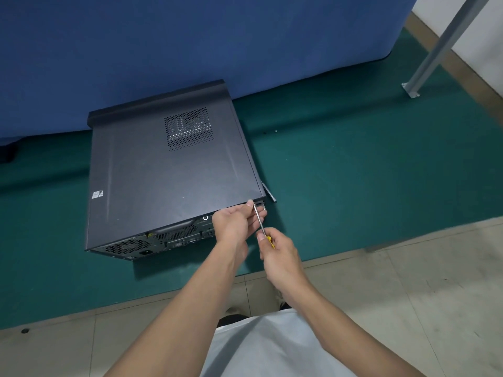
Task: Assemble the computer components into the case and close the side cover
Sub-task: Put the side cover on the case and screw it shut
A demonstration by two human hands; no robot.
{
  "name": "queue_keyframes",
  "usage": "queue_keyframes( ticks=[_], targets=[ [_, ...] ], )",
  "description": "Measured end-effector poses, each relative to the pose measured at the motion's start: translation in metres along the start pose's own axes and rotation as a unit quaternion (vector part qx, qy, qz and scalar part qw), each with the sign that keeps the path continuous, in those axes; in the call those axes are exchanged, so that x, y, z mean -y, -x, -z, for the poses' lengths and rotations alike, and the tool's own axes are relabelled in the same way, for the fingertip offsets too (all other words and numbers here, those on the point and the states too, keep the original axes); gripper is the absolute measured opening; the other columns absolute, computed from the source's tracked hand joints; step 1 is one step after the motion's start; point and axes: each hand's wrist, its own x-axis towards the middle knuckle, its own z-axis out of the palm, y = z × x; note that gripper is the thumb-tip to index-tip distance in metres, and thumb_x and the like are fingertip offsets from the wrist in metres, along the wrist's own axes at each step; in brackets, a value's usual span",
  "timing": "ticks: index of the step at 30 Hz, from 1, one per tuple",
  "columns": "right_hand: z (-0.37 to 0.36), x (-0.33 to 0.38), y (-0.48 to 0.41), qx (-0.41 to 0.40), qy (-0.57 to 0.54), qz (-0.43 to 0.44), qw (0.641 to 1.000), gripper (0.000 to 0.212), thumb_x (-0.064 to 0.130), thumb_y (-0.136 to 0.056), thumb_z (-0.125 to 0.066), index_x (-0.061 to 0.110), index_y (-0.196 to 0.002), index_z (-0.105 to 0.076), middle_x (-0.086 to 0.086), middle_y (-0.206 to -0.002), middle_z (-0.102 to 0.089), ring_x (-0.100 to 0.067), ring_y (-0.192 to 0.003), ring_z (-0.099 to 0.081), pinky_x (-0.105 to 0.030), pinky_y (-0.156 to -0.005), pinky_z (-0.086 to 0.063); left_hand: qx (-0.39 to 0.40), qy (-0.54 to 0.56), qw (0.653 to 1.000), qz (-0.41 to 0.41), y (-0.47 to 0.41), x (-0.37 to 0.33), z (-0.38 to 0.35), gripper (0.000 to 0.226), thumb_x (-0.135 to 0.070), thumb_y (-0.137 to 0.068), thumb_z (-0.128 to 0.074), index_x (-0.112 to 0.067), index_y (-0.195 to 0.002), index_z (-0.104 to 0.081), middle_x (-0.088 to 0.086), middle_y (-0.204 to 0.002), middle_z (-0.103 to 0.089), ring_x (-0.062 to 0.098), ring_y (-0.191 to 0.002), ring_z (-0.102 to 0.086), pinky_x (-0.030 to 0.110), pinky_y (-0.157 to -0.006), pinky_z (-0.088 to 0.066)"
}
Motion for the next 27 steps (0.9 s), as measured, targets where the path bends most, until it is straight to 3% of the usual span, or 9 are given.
queue_keyframes(
  ticks=[7,11,15,16,18,21,23,27],
  targets=[
    [0.002,0.001,0.000,-0.017,0.069,0.026,0.997,0.031,0.028,-0.099,-0.045,0.027,-0.068,-0.043,0.009,-0.054,-0.044,-0.012,-0.060,-0.038,-0.023,-0.050,-0.029,-0.004,0.011,1.000,0.000,-0.002,0.002,0.000,0.011,-0.004,-0.092,-0.063,0.006,-0.088,-0.065,0.018,-0.080,-0.074,0.026,-0.075,-0.074,0.029,-0.068,-0.061],
    [0.000,0.001,0.001,-0.024,0.117,0.038,0.992,0.023,0.027,-0.101,-0.043,0.027,-0.078,-0.044,0.008,-0.064,-0.047,-0.011,-0.067,-0.036,-0.033,-0.055,-0.023,-0.004,0.026,1.000,0.004,-0.002,0.003,0.000,0.010,-0.004,-0.092,-0.063,0.005,-0.087,-0.064,0.018,-0.079,-0.073,0.025,-0.072,-0.074,0.027,-0.065,-0.060],
    [-0.001,0.003,0.001,-0.018,0.136,0.043,0.990,0.026,0.027,-0.100,-0.044,0.026,-0.074,-0.045,0.010,-0.061,-0.046,-0.012,-0.064,-0.038,-0.030,-0.051,-0.024,-0.003,0.027,1.000,0.003,-0.002,0.003,-0.001,0.011,-0.004,-0.092,-0.063,0.006,-0.087,-0.064,0.018,-0.078,-0.073,0.024,-0.071,-0.074,0.026,-0.063,-0.060],
    [0.000,0.004,0.000,-0.006,0.102,0.030,0.994,0.029,0.027,-0.099,-0.045,0.024,-0.070,-0.046,0.009,-0.057,-0.046,-0.013,-0.059,-0.039,-0.030,-0.049,-0.025,-0.001,0.024,1.000,0.002,-0.002,0.003,0.000,0.011,-0.004,-0.092,-0.063,0.007,-0.087,-0.064,0.017,-0.078,-0.074,0.024,-0.071,-0.074,0.026,-0.062,-0.060],
    [0.004,0.007,-0.001,0.034,-0.087,-0.052,0.994,0.032,0.024,-0.099,-0.047,0.020,-0.068,-0.050,0.003,-0.056,-0.044,-0.011,-0.044,-0.031,-0.023,-0.043,-0.022,0.006,0.017,1.000,0.002,-0.002,0.002,0.000,0.012,-0.005,-0.092,-0.063,0.006,-0.088,-0.064,0.016,-0.078,-0.074,0.023,-0.071,-0.074,0.026,-0.062,-0.060],
    [0.015,0.008,-0.004,0.113,-0.341,-0.160,0.919,0.019,0.015,-0.101,-0.045,0.011,-0.087,-0.057,-0.005,-0.059,-0.047,-0.006,-0.036,-0.022,-0.013,-0.035,-0.016,0.010,-0.009,1.000,0.004,-0.001,0.001,0.000,0.011,-0.008,-0.093,-0.062,0.002,-0.087,-0.065,0.012,-0.078,-0.075,0.019,-0.070,-0.073,0.026,-0.051,-0.055],
    [0.021,0.008,-0.006,0.148,-0.424,-0.188,0.873,0.013,0.012,-0.100,-0.044,0.007,-0.093,-0.054,-0.010,-0.060,-0.050,-0.006,-0.034,-0.024,-0.011,-0.033,-0.017,0.020,-0.014,1.000,0.009,0.000,0.000,0.001,0.013,-0.009,-0.094,-0.062,0.002,-0.089,-0.065,0.013,-0.081,-0.075,0.019,-0.071,-0.073,0.025,-0.048,-0.054],
    [0.022,0.007,-0.007,0.197,-0.534,-0.240,0.786,0.009,0.018,-0.092,-0.051,0.010,-0.087,-0.053,-0.009,-0.065,-0.052,-0.004,-0.033,-0.029,-0.011,-0.028,-0.016,0.039,-0.003,0.998,0.040,0.000,-0.001,-0.001,0.015,-0.008,-0.096,-0.058,0.003,-0.090,-0.065,0.014,-0.083,-0.075,0.021,-0.076,-0.074,0.021,-0.048,-0.051]
  ],
)
